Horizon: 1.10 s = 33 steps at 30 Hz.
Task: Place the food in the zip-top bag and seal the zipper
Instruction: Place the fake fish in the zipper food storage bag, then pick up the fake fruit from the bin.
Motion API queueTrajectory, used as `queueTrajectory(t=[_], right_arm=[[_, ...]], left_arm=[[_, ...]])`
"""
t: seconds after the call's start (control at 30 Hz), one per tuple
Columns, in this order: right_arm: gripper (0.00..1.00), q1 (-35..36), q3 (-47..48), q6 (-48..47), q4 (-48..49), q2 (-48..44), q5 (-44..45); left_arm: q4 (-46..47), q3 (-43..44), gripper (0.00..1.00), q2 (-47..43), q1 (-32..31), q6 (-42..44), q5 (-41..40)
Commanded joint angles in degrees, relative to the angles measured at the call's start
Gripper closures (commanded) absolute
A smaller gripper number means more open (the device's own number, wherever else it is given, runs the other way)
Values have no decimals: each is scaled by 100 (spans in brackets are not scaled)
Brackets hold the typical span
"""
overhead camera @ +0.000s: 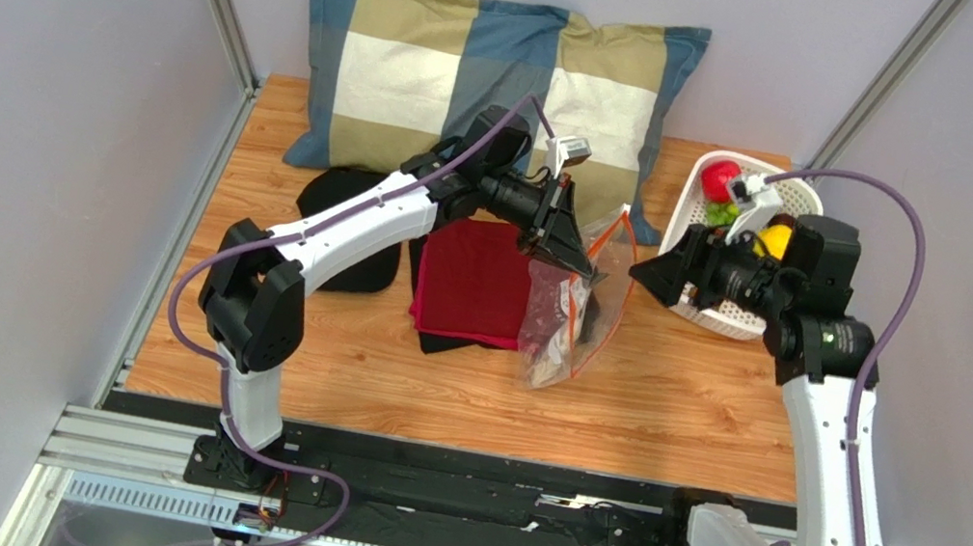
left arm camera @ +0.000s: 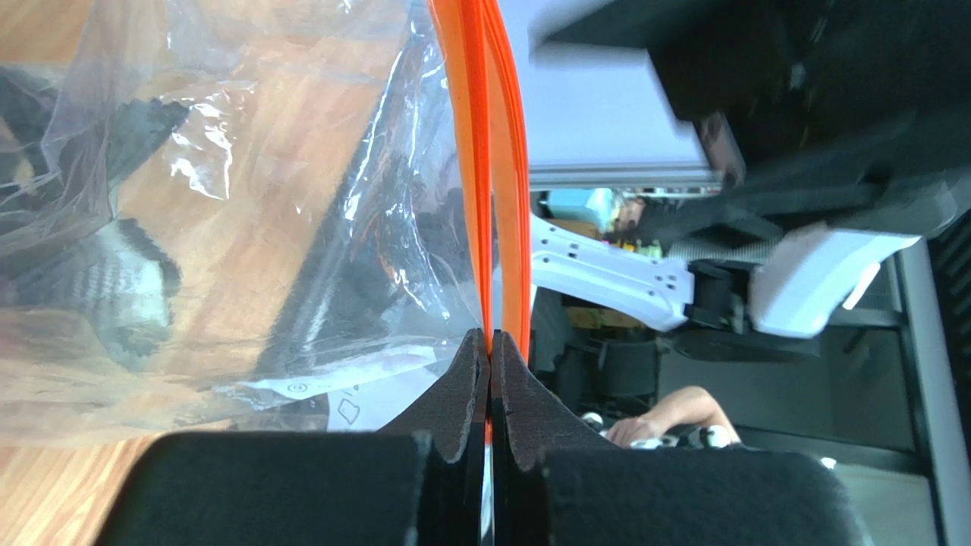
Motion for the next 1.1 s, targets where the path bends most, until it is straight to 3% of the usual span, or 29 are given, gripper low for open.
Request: queueTrajectory(t=[0.0,0.13,0.27,0.43,0.57,0.77,1.07], right_arm=[[21,-971,792,-987,-242,849,468],[8,-1544,1707,-1753,-627,2132,1010],[7,-1772,2805,-3008,-1374,3676,1504],[1,-1826,3816,-5274,-2087,4699,1583],[0,-1791,4422,-6312,-2483,5437,1854],[0,-1703,4618,-7255,-2510,6185,2690],[2,-1544,3774,-8162,-1895,6510,3446]], left_arm=[[-696,533,100,-245,1,715,-481],[-865,780,100,-77,-8,734,-464],[-733,763,100,-59,1,760,-552],[-715,780,100,46,-8,760,-455],[-715,780,100,64,1,795,-447],[-689,789,100,99,0,804,-412],[-706,798,100,160,1,839,-429]])
